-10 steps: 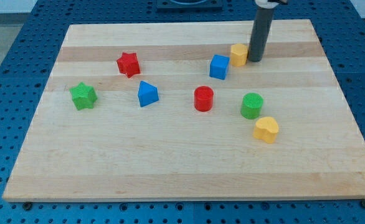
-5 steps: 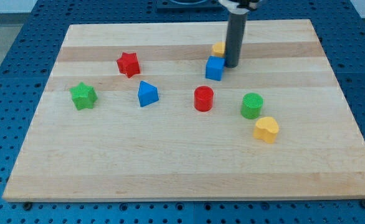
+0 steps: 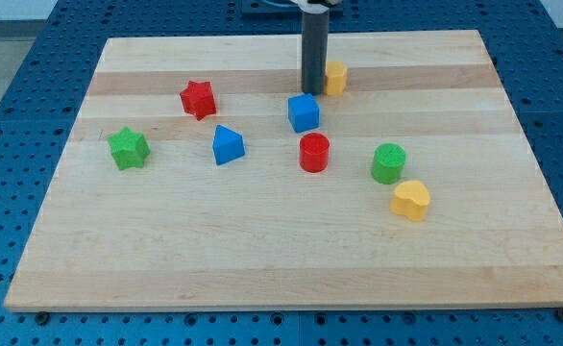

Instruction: Move the yellow hexagon to the top left side

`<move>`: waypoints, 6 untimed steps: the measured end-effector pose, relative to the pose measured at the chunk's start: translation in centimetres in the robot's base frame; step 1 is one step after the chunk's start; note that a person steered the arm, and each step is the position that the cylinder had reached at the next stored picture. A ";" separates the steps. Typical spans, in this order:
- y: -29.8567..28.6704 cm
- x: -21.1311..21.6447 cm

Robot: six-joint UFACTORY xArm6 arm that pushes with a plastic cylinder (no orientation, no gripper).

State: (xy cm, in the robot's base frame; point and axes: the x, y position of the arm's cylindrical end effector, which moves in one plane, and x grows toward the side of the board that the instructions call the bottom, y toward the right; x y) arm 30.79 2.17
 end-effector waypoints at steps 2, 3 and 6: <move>-1.5 -1.9; -0.3 -1.9; 3.3 -1.9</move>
